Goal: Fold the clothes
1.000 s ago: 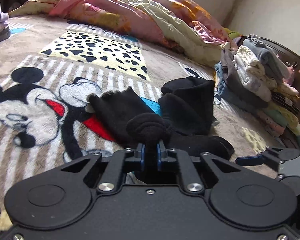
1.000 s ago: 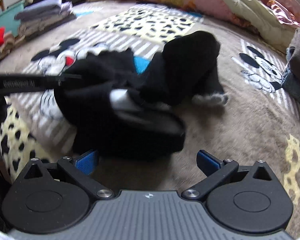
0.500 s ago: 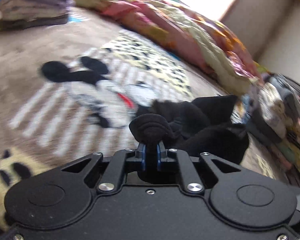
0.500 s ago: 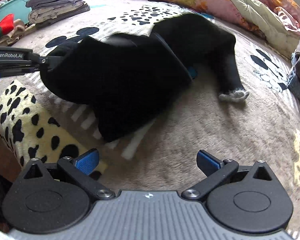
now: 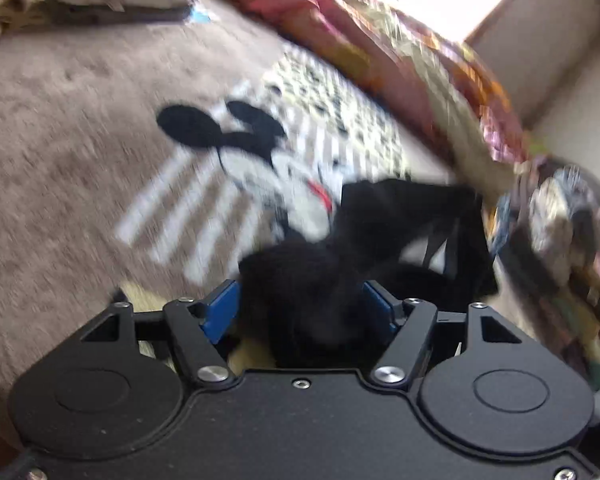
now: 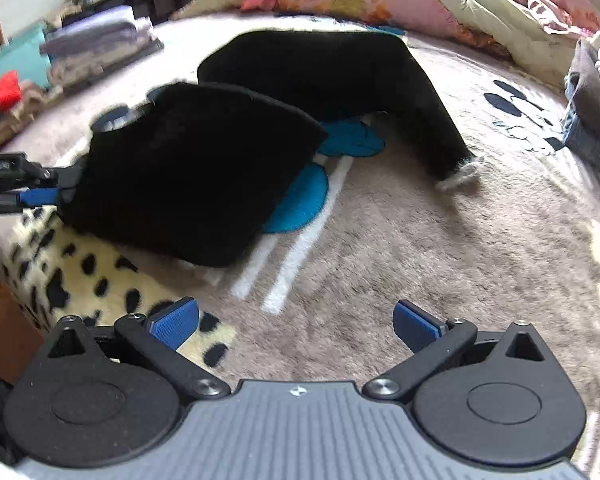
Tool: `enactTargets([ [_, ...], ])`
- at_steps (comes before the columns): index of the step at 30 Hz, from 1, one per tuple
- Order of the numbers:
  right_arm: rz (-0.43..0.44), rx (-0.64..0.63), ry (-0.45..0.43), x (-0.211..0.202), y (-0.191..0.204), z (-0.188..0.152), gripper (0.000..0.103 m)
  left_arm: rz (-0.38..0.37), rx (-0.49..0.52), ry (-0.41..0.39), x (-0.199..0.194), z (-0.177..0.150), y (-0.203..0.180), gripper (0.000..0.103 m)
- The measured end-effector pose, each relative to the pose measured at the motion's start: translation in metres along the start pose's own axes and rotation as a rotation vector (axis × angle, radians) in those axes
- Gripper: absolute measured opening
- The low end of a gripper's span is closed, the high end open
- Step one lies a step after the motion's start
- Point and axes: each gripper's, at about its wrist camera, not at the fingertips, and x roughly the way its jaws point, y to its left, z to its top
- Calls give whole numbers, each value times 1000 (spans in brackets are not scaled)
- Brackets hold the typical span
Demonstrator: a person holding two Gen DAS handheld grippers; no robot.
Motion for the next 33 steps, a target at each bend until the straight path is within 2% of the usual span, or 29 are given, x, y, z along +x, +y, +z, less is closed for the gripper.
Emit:
enactTargets([
  [8, 60, 98, -84, 20, -6, 14, 103, 33, -12, 16, 21, 9, 5, 66],
  [12, 119, 218, -88, 47, -13, 23, 103, 38, 34, 17, 24, 8, 4, 65],
  [15, 146, 305, -123, 59, -20, 26, 103, 22, 28, 6, 27, 7, 7, 65],
  [17, 161, 355, -150, 64, -23, 30, 103, 15, 33, 6, 30, 8, 6, 63],
  [21, 220, 419, -195, 75, -24, 38, 101, 30, 55, 12, 39, 10, -1, 49],
  [23, 235, 404, -202, 81, -19, 42, 93, 25, 64, 12, 42, 12, -4, 39],
  [24, 244, 379, -205, 82, -16, 44, 80, 16, 64, 11, 42, 13, -5, 30],
  [25, 251, 357, -206, 83, -13, 47, 71, 8, 67, 9, 42, 13, -7, 26],
  [26, 250, 344, -208, 82, -12, 49, 68, 0, 69, 5, 42, 14, -9, 25],
  [28, 241, 324, -232, 73, -13, 54, 49, -18, 72, -9, 41, 14, -14, 24],
  [30, 220, 282, -249, 58, -15, 60, 39, -50, 63, -21, 39, 13, -19, 23],
  [33, 168, 174, -279, 19, -20, 73, 31, -123, 38, -21, 39, 10, -26, 23],
])
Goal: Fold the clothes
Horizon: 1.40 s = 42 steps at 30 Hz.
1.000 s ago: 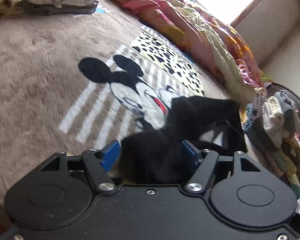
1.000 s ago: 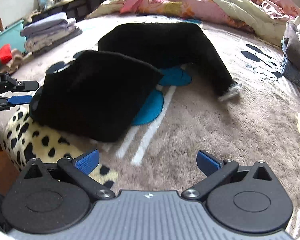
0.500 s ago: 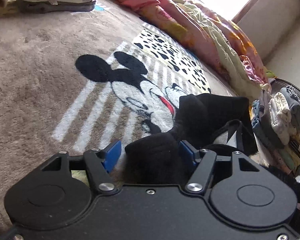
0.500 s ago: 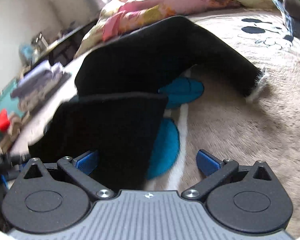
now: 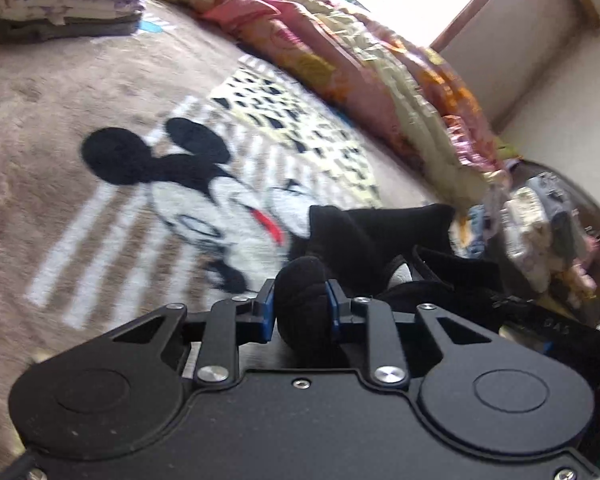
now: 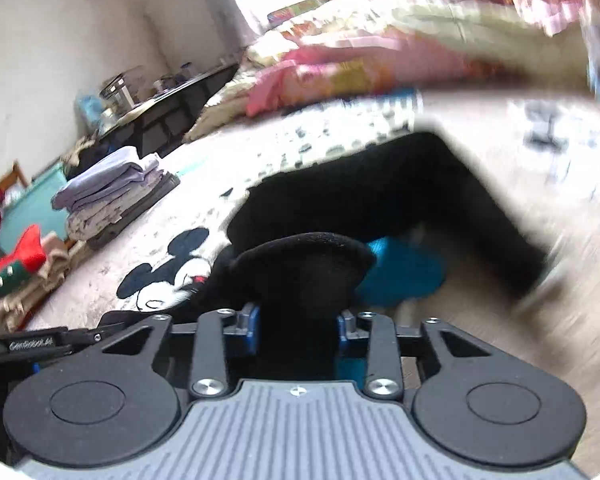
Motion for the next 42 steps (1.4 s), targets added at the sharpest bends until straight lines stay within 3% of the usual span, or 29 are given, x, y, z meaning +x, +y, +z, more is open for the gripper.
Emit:
enactTargets([
  [3, -38, -76, -14, -39, 1, 28, 28, -60, -31, 18, 3, -4, -6, 23],
  [9, -129, -177, -44, -105, 10, 62, 28, -21, -88, 38, 3, -8, 1, 23],
  [11, -157, -192, -38, -110, 9, 57, 45, 32, -98, 23, 2, -8, 7, 23],
  [12, -163, -183, -31, -107, 5, 51, 63, 54, -113, 10, 1, -8, 11, 23],
  [13, -154, -141, -19, -103, -4, 43, 72, 69, -126, -4, -2, -8, 14, 22],
  [18, 12, 286, 111, -62, -62, -18, 73, 134, -156, -156, -27, 3, 26, 17],
  [23, 46, 424, 157, -26, -74, -66, 65, 262, -269, -300, -57, 17, 62, 17],
  [26, 54, 451, 100, -15, -74, -74, 64, 269, -343, -268, -55, 17, 82, 17],
  [29, 34, 427, 59, -3, -67, -66, 64, 299, -327, -246, -50, 15, 84, 17],
  [33, 17, 385, 10, 19, -67, -53, 64, 283, -347, -241, -50, 16, 90, 17],
  [36, 39, 443, -41, 35, -77, -49, 63, 274, -359, -227, -48, 18, 94, 17],
  [38, 64, 476, -46, 47, -77, -43, 54, 272, -357, -222, -46, 19, 94, 18],
  [39, 86, 490, -39, 53, -77, -40, 33, 272, -356, -220, -45, 20, 94, 18],
  [40, 103, 501, -33, 56, -78, -38, 24, 271, -355, -219, -44, 21, 93, 18],
  [42, 129, 509, -45, 55, -75, -34, 18, 267, -357, -220, -43, 23, 93, 18],
])
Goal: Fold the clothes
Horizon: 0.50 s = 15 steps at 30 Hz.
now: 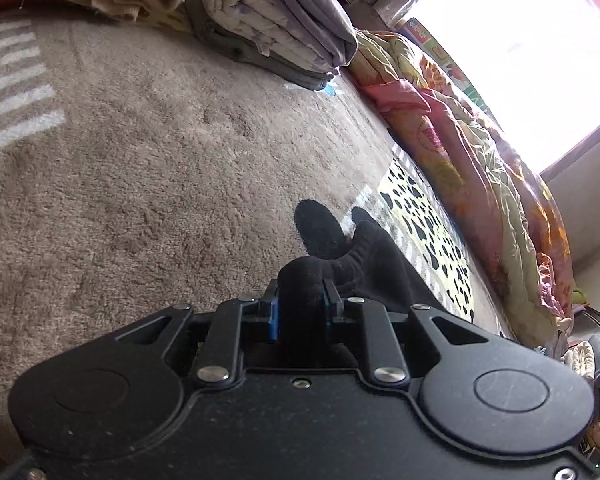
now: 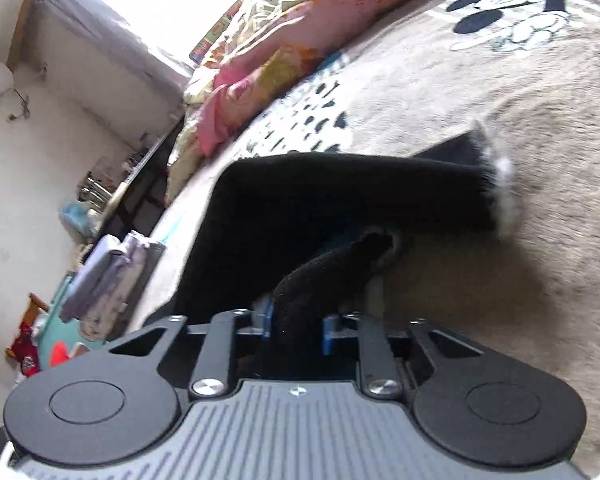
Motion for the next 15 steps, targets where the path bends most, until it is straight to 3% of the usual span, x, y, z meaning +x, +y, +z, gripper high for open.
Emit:
enactTargets([
  [6, 24, -13, -69, -56, 18, -4, 16, -37, 3, 15, 0, -3, -6, 18],
  [11, -119, -91, -19, -124, 45, -26, 16, -57, 25, 37, -1, -8, -11, 18],
  [15, -202, -168, 20, -131, 55, -32, 32, -42, 17, 35, 0, -10, -10, 18],
])
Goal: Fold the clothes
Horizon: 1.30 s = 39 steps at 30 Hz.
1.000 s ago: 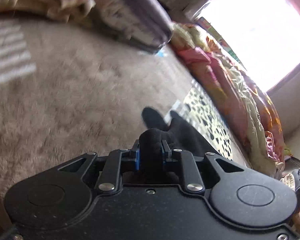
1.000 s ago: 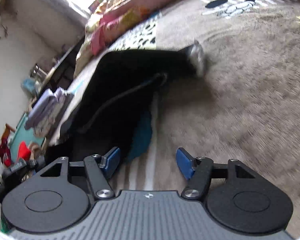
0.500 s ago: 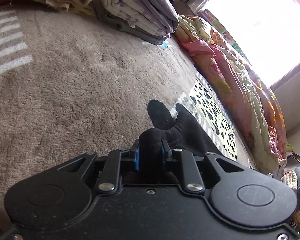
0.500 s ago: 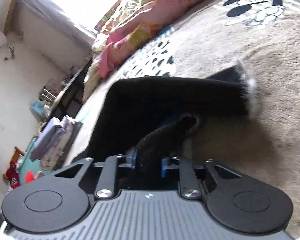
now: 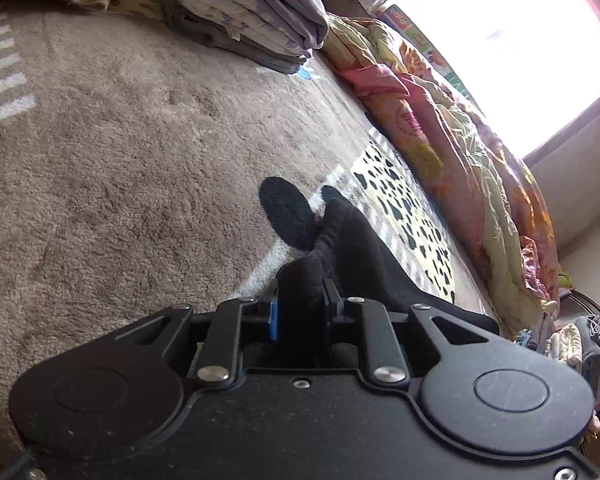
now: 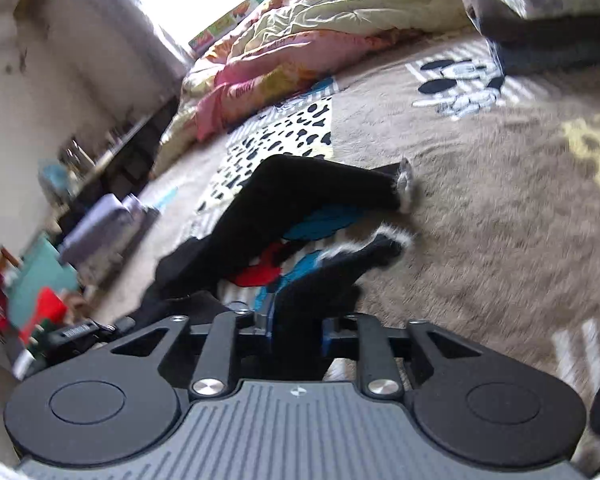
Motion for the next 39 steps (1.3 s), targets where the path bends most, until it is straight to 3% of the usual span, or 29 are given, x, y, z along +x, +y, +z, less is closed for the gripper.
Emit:
enactTargets([
  [1, -11, 7, 8, 8, -2, 4, 38, 4, -6, 0, 0, -1, 1, 18],
  [5, -22, 7, -30, 19, -15, 14, 42, 13, -27, -3, -2, -2, 5, 18],
  [11, -23, -113, -72, 13, -49, 19, 47, 19, -46, -6, -1, 0, 12, 18],
  [13, 9, -182, -75, 7, -60, 20, 57, 20, -39, -5, -1, -1, 11, 18],
  [17, 45, -491, -44, -12, -61, 24, 71, 22, -20, -1, 1, 0, 10, 18],
  [23, -17, -1249, 78, -8, -30, -14, 74, 26, -3, 4, 4, 1, 9, 18],
  [26, -77, -1557, 93, 10, -23, -39, 69, 33, 13, 2, 5, 0, 7, 18],
  [30, -28, -1669, 18, 20, -12, -37, 65, 36, 23, 3, 6, 0, 6, 19],
  [32, -3, -1735, 31, 28, -8, -37, 62, 37, 24, 5, 7, 1, 5, 19],
  [35, 31, -1857, 97, 39, -4, -45, 49, 37, 22, 7, 8, 1, 5, 19],
  [37, 62, -1904, 170, 41, 2, -50, 32, 34, 18, 10, 8, 2, 5, 19],
  [39, 60, -1913, 228, 44, 7, -52, 23, 29, 13, 13, 8, 2, 6, 19],
])
